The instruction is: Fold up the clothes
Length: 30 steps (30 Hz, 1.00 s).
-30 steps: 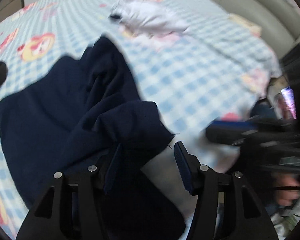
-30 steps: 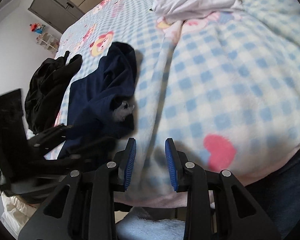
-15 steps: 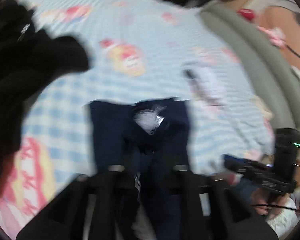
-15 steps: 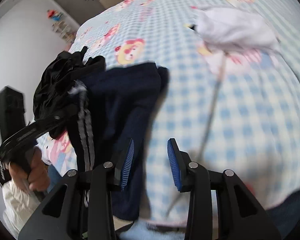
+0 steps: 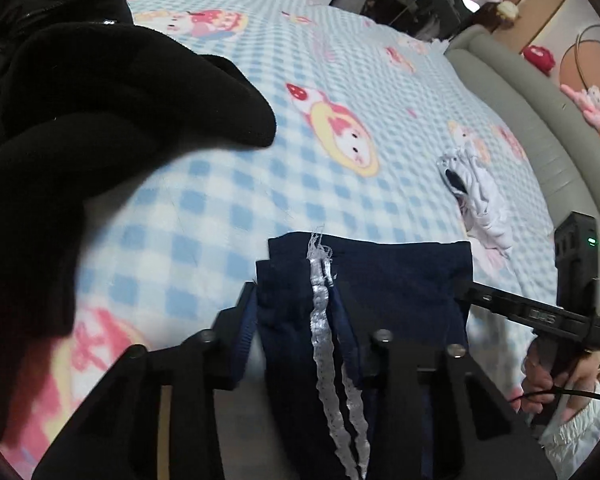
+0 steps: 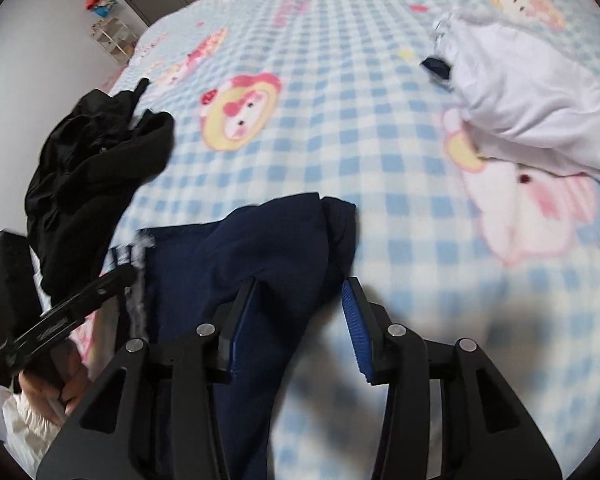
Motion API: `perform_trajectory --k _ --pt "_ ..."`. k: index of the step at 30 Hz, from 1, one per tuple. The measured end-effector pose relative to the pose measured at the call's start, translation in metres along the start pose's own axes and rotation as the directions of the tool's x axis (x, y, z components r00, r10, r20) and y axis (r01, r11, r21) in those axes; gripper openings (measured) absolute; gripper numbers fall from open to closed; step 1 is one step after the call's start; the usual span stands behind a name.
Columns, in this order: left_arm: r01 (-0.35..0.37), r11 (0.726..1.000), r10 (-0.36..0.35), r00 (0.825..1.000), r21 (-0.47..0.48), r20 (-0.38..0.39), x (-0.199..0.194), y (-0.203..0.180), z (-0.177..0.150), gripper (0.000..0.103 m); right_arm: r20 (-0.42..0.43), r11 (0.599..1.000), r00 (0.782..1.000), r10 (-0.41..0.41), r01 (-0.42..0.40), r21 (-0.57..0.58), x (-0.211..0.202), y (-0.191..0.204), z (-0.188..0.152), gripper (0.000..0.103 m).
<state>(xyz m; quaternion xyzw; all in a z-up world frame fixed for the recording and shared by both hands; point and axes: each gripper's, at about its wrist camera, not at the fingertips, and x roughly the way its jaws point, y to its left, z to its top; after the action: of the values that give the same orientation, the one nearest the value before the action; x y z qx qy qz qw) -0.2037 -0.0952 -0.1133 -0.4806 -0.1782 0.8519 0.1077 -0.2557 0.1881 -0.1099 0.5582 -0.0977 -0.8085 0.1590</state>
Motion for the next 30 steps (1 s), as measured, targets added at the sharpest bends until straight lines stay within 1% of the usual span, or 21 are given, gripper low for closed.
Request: perform_trajectory --k 1,2,3,5,7,8,9,10,12,14,15,16,18,19,20,22,23,25,26,27,30 --pt "-0.008 1.0 0.009 1.0 0.015 -0.009 0.0 0.0 0.002 0.024 -0.002 1.0 1.0 -0.014 0.014 -0.006 0.004 0.0 0.002 0.033" --pt "0.006 1.0 -0.005 1.0 0.018 -0.013 -0.002 0.001 0.004 0.012 0.004 1.0 1.0 -0.026 0.026 -0.015 0.003 -0.001 0.002 0.014" --pt "0.026 1.0 -0.025 1.0 0.012 -0.014 -0.004 0.003 0.004 0.01 0.01 0.999 0.999 -0.038 0.038 -0.024 0.003 -0.001 0.003 0.014" --pt "0.092 0.995 -0.092 0.996 -0.046 -0.001 -0.013 0.011 0.004 0.011 0.029 0.997 0.998 -0.06 0.061 -0.04 0.001 -0.001 0.004 0.012" --pt "0.104 0.991 -0.104 0.995 -0.089 -0.001 -0.01 0.016 0.001 0.036 0.056 0.994 0.994 -0.096 0.099 -0.048 -0.007 -0.003 0.002 0.012" --pt "0.109 0.988 -0.11 0.994 -0.11 -0.001 -0.008 0.019 -0.001 0.066 0.061 0.995 0.994 -0.092 0.094 -0.03 -0.009 -0.007 0.002 0.012" --pt "0.113 0.986 -0.115 0.993 -0.124 -0.005 -0.006 0.02 -0.002 0.066 0.061 0.998 0.996 -0.065 0.065 0.002 -0.01 -0.014 0.002 0.016" --pt "0.111 0.987 -0.114 0.993 -0.119 -0.021 -0.001 0.019 -0.002 0.061 0.056 0.999 0.998 -0.032 0.03 0.033 -0.009 -0.019 0.003 0.016" --pt "0.1 0.989 -0.106 0.993 -0.105 -0.049 0.008 0.015 -0.001 0.017 0.03 0.996 0.999 0.029 -0.032 0.078 -0.002 -0.026 0.007 0.043" --pt "0.05 0.997 -0.052 0.998 -0.062 -0.04 0.009 0.008 0.004 0.012 -0.002 0.999 1.0 0.021 -0.021 0.039 0.009 -0.021 0.012 0.045" --pt "0.044 0.998 -0.046 0.998 -0.054 -0.037 0.01 0.007 0.008 0.009 -0.006 1.0 1.0 0.007 -0.007 0.015 0.013 -0.016 0.014 0.045" --pt "0.038 0.998 -0.04 0.999 -0.045 -0.033 0.01 0.006 0.011 0.008 0.003 1.0 1.0 -0.001 0.001 0.006 0.012 -0.014 0.015 0.043" --pt "0.022 1.0 -0.023 1.0 -0.02 -0.017 0.009 0.006 0.02 0.008 0.045 1.0 0.999 -0.009 0.008 0.02 0.007 -0.014 0.017 0.032" --pt "0.023 1.0 -0.023 1.0 -0.013 -0.012 0.009 0.007 0.024 0.008 0.071 0.999 0.997 -0.026 0.023 0.034 0.004 -0.017 0.018 0.031" --pt "0.049 0.999 -0.05 0.999 -0.018 -0.017 0.012 0.01 0.027 0.008 0.095 0.998 0.995 -0.042 0.038 0.049 0.001 -0.019 0.019 0.031" --pt "0.067 0.996 -0.07 0.996 -0.053 -0.063 0.019 0.017 0.028 0.011 0.108 0.995 0.992 -0.065 0.056 0.084 0.002 -0.026 0.019 0.031" --pt "0.065 0.995 -0.071 0.994 -0.07 -0.088 0.022 0.019 0.027 0.013 0.095 0.994 0.994 -0.052 0.042 0.104 0.004 -0.031 0.017 0.031" --pt "0.069 0.996 -0.072 0.995 -0.058 -0.064 0.011 0.015 0.016 0.023 0.083 0.991 0.996 -0.017 0.006 0.134 0.002 -0.034 0.009 0.031" --pt "0.076 0.995 -0.079 0.995 -0.057 -0.054 0.005 0.013 0.009 0.033 0.084 0.99 0.996 0.001 -0.013 0.142 -0.002 -0.034 0.005 0.032" --pt "0.091 0.994 -0.095 0.994 -0.064 -0.05 0.001 0.012 -0.001 0.035 0.095 0.989 0.995 0.021 -0.034 0.143 -0.008 -0.033 -0.002 0.032" --pt "0.112 0.988 -0.118 0.992 -0.106 -0.05 -0.009 0.011 -0.032 0.035 0.099 0.985 0.992 0.076 -0.09 0.145 -0.023 -0.028 -0.026 0.032"
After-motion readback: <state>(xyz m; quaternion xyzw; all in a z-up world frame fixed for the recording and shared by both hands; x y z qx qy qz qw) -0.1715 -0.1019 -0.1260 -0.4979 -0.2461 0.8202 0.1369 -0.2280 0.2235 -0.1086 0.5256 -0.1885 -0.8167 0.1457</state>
